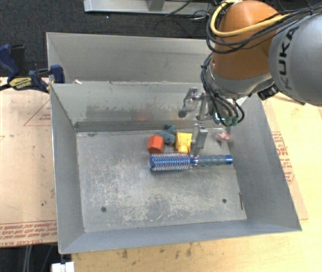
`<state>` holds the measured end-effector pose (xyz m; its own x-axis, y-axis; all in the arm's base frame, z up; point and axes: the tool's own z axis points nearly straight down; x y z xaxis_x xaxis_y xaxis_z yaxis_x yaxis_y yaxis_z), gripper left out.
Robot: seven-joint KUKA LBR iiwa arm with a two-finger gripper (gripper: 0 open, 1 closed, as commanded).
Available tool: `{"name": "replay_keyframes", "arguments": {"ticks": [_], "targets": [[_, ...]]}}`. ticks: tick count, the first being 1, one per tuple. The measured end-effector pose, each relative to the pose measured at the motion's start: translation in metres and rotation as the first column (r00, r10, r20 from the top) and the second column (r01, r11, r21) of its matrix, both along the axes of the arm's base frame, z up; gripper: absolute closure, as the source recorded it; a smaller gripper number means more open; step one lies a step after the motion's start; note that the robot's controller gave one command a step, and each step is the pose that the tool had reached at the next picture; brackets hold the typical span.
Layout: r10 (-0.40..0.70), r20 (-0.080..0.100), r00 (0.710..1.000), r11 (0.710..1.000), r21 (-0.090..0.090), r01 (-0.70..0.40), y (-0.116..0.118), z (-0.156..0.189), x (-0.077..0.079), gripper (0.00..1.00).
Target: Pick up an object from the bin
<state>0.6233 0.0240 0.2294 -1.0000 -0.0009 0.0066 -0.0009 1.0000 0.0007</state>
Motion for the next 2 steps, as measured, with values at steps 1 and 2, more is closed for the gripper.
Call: {"name": "replay_keyframes", "arguments": {"ticks": [1,2], "targets": [[0.318,0.016,0.948,0.948,-0.001,-0.318,-0.0382,-0.1562,0.0351,0.0],[0.317,0.022,0.948,0.949,-0.003,-0.317,-0.0386,-0.1539,0.0366,1.0]]}}
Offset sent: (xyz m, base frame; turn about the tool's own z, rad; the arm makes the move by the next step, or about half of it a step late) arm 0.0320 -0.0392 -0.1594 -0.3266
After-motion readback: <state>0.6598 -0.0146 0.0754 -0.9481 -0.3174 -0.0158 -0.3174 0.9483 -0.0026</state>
